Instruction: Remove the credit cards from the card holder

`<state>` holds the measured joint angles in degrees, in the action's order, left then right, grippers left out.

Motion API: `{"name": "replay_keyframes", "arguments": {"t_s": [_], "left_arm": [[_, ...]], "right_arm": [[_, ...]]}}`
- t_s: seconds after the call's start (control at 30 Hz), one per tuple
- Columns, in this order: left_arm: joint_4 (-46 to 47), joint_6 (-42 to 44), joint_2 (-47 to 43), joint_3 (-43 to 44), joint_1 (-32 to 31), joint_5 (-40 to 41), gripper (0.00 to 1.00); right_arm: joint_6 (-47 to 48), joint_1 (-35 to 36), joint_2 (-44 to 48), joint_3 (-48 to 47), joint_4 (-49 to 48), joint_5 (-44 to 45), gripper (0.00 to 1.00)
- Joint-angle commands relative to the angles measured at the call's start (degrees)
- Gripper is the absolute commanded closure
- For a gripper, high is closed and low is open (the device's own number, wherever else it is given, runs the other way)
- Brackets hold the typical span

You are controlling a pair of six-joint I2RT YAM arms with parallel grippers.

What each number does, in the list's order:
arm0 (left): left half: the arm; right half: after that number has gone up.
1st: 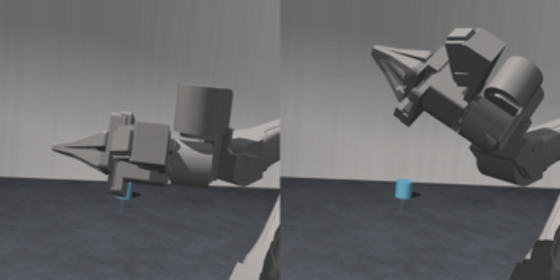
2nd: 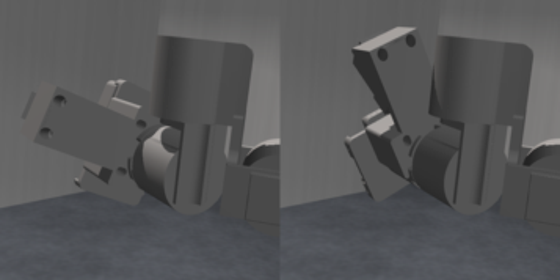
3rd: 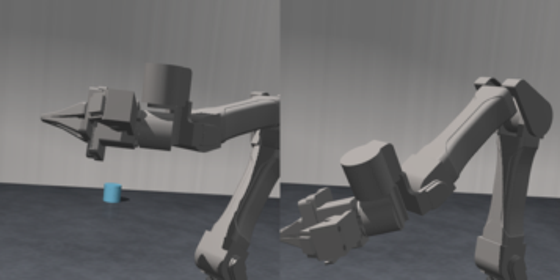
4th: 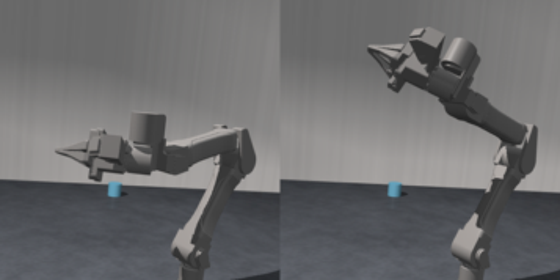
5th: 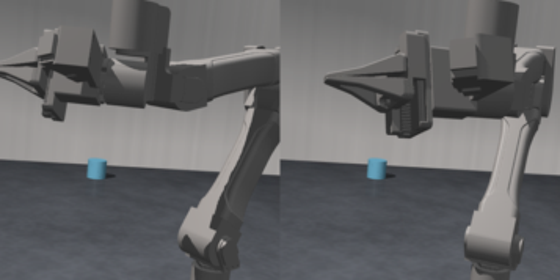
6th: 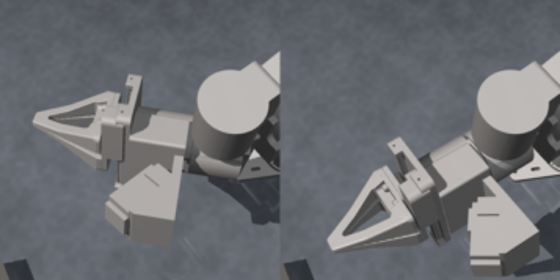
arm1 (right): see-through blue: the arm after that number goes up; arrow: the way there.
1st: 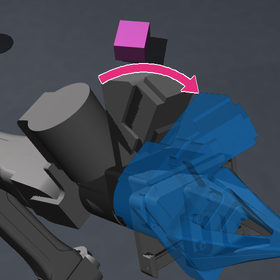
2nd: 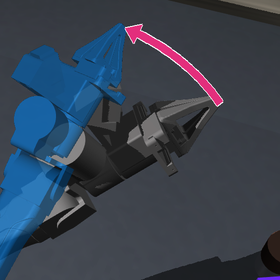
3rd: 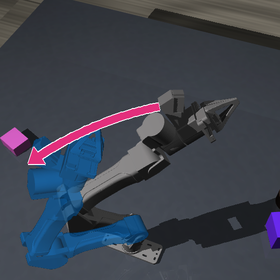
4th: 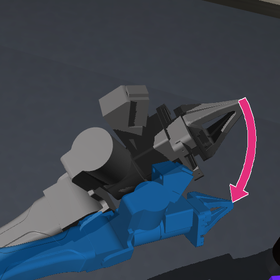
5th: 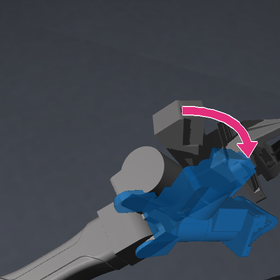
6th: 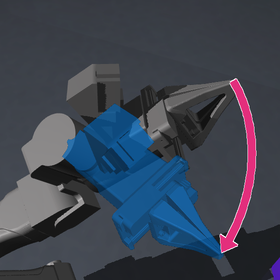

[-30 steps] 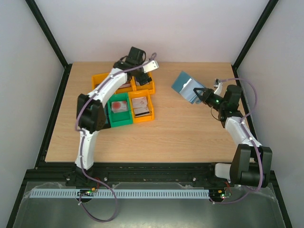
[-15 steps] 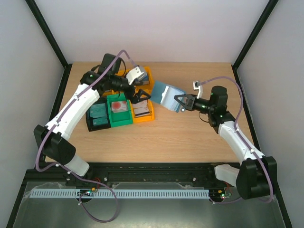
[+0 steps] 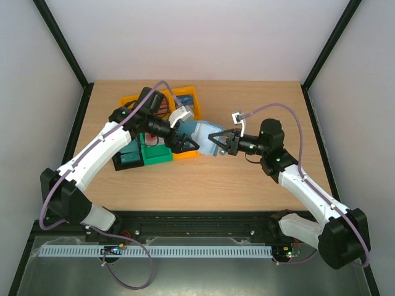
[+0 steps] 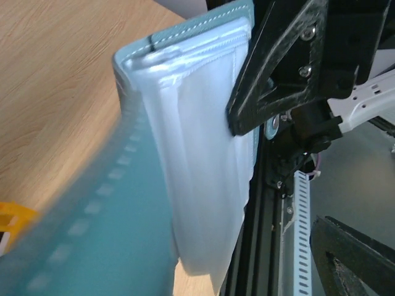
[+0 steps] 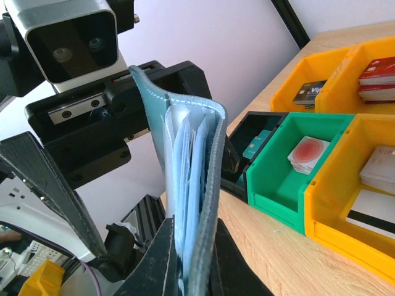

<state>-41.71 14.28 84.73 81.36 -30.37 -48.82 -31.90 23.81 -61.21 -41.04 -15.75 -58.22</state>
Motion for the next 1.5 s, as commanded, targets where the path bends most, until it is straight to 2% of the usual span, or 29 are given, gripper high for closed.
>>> {"name": "replay_keyframes", "arguments": {"t_s": [0.0,0.2,0.3,0.37,0.47,0.5,0.53,0.63,0.73,1.03,1.3,1.47], "left_arm": [[2.5,-1.4,-0.6,-1.3,-1.7,-4.1,0.03],[2.2,-0.6,0.3,-1.4,-2.7,-3.4,0.31],[2.0,-0.2,0.5,-1.3,-3.0,-3.0,0.49],[2.2,-0.3,0.6,-1.2,-3.1,-2.6,0.65],[2.7,-0.7,0.7,-1.1,-3.1,-1.4,0.96],[2.6,-0.8,0.7,-1.0,-3.1,-0.9,0.98],[2.4,-0.8,0.7,-0.7,-3.0,-0.5,0.98],[1.6,-0.2,0.5,0.1,-2.4,-1.7,0.98],[0.5,1.0,-0.2,0.4,-0.9,-5.1,0.98],[-5.6,7.6,-2.2,2.0,2.0,-12.6,0.98],[-7.7,10.0,-2.5,2.8,2.7,-14.2,0.98],[-7.9,10.2,-2.5,2.8,2.7,-14.5,0.98]], "right_arm": [[-1.5,3.0,0.8,0.8,-7.3,1.0,0.98],[-2.7,3.6,1.4,1.0,-9.8,0.2,0.98],[-4.2,3.6,2.0,1.6,-12.8,-0.2,0.98],[-6.4,3.6,2.0,1.9,-14.7,-0.5,0.98],[-7.0,3.6,2.0,1.8,-15.5,-1.1,0.98],[-6.4,3.6,2.3,1.6,-15.0,-1.3,0.96],[-5.3,3.6,2.7,1.5,-14.0,-1.2,0.88],[1.9,3.5,4.4,1.2,-7.5,1.7,0.57],[7.3,3.2,5.7,1.6,-0.6,4.6,0.45],[13.6,2.1,6.5,3.1,3.9,3.2,0.42],[17.6,2.2,6.5,2.7,9.1,5.5,0.51],[15.6,2.1,3.9,2.3,7.0,3.7,0.54]]}}
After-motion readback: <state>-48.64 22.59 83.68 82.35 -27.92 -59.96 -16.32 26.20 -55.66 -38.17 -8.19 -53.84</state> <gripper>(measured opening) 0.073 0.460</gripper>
